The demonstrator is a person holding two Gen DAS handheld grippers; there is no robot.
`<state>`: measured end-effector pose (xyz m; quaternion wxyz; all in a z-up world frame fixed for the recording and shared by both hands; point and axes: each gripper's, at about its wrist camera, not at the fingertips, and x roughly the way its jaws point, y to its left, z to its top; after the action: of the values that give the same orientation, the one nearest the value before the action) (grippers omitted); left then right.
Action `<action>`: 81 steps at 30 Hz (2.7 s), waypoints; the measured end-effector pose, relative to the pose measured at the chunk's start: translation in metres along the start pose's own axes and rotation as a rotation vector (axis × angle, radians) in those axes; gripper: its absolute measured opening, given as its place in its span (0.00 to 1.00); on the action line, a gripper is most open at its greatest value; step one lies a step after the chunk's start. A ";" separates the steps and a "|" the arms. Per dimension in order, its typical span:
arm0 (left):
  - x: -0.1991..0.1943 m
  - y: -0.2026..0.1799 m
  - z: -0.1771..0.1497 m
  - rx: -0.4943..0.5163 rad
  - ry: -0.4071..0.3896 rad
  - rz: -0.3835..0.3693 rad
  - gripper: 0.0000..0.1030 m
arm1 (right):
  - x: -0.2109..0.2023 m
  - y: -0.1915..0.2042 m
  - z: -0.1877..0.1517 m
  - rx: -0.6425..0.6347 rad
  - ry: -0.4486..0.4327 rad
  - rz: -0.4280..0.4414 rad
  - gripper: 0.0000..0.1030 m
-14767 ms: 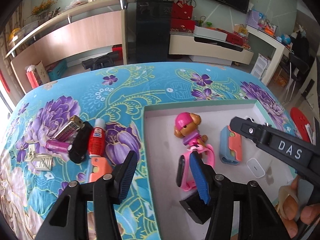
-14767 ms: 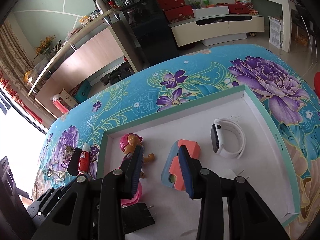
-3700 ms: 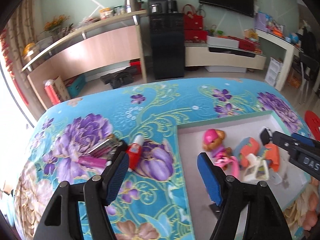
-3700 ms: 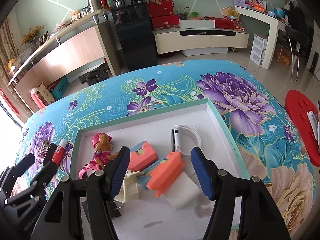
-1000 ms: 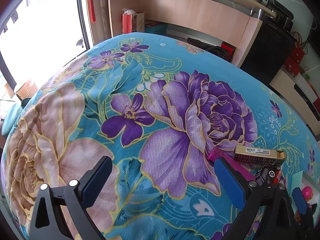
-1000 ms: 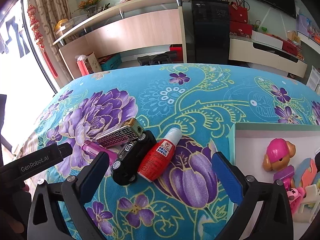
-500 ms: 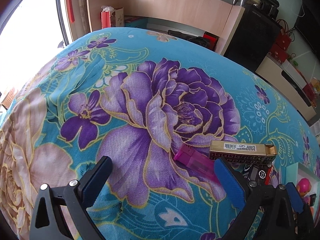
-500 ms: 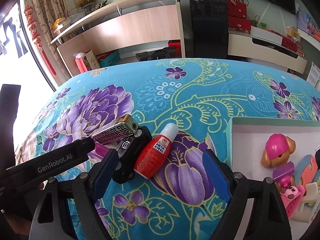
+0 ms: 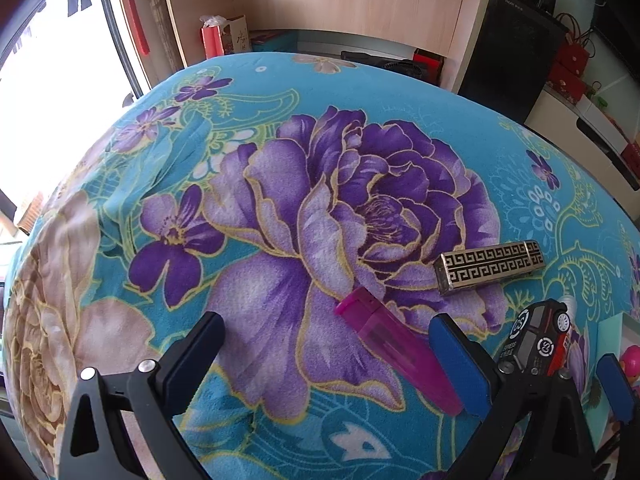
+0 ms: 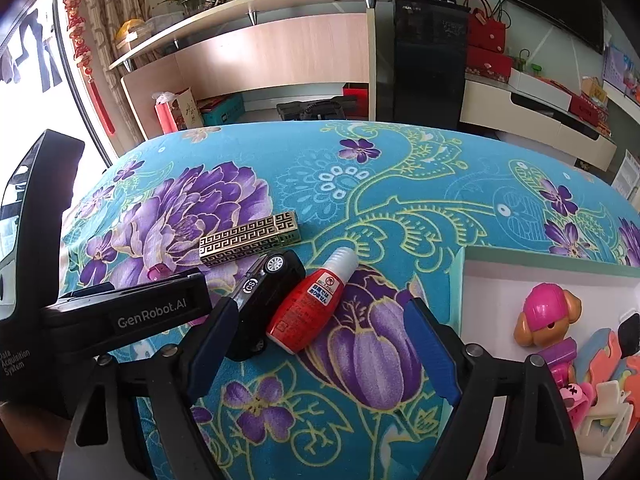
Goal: Organize rigid objects
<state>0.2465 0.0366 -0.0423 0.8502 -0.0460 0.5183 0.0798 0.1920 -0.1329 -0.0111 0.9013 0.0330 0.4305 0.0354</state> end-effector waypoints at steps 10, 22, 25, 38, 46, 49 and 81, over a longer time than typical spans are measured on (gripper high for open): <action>-0.010 0.004 -0.007 0.051 -0.017 0.012 0.83 | -0.001 -0.005 0.001 0.042 -0.001 0.038 0.71; -0.023 -0.012 -0.015 0.138 -0.059 -0.013 0.24 | 0.006 -0.008 -0.001 0.059 0.018 0.031 0.53; -0.026 -0.012 -0.018 0.150 -0.059 -0.018 0.21 | 0.011 -0.005 -0.003 0.058 0.036 0.028 0.51; -0.032 -0.013 -0.025 0.157 -0.056 -0.013 0.21 | 0.019 -0.005 -0.007 0.074 0.055 0.018 0.29; -0.049 -0.009 -0.021 0.134 -0.115 -0.051 0.20 | -0.003 -0.013 -0.001 0.106 -0.005 0.040 0.26; -0.060 -0.011 -0.020 0.134 -0.145 -0.071 0.20 | -0.012 -0.017 0.002 0.114 -0.024 0.049 0.24; -0.140 -0.116 -0.037 0.387 -0.312 -0.271 0.20 | -0.123 -0.126 0.006 0.277 -0.243 -0.130 0.20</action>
<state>0.1729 -0.0961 0.0647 0.9157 0.0613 0.3758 -0.1288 0.1242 -0.2695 0.0768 0.9338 0.1329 0.3206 -0.0870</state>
